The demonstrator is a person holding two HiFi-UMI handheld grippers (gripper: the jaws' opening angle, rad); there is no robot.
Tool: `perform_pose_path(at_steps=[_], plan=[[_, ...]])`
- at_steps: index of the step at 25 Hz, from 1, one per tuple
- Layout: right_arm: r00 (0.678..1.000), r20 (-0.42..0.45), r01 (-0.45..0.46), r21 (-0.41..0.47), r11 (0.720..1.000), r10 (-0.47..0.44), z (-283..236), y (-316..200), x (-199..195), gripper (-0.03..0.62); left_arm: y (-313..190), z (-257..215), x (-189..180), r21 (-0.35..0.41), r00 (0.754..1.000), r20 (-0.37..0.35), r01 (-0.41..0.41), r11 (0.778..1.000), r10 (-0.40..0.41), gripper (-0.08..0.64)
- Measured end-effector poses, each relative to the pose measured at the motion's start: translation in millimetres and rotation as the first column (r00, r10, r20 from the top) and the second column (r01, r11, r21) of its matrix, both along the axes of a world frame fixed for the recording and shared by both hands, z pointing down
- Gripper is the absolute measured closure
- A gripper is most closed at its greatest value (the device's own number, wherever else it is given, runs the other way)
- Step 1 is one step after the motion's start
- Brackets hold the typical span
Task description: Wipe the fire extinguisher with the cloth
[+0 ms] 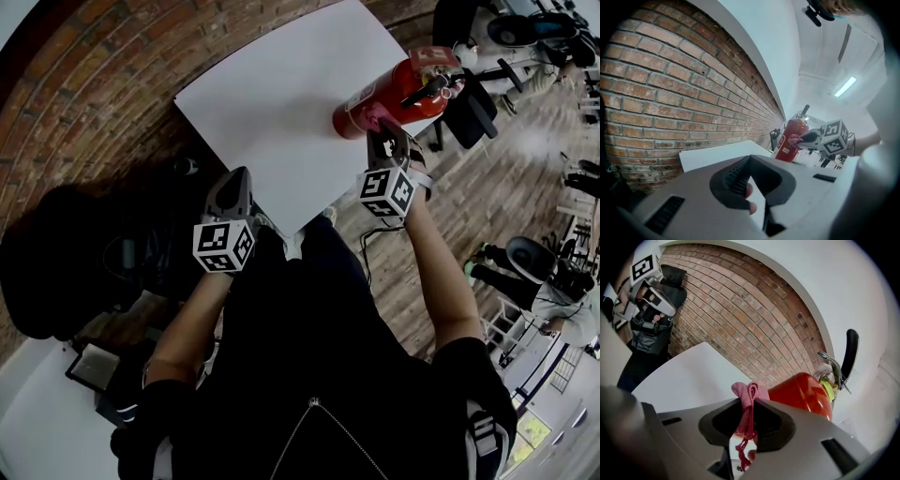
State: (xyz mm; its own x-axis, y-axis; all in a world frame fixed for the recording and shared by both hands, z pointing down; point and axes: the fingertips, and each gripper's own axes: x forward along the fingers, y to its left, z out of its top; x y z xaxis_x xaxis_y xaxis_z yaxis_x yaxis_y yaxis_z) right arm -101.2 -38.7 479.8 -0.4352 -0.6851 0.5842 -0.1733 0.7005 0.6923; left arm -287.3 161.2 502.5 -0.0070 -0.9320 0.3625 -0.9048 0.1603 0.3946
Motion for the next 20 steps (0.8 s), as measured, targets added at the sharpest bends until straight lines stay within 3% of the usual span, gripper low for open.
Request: perform_pose_path(at_steps=[20], plan=[[0.999,-0.032,-0.013,-0.094,0.995,0.01,69,-1,-5,0.505,13,10,-12,-0.031,0.999,0.007,0.034,0.999,-0.033,0.532]])
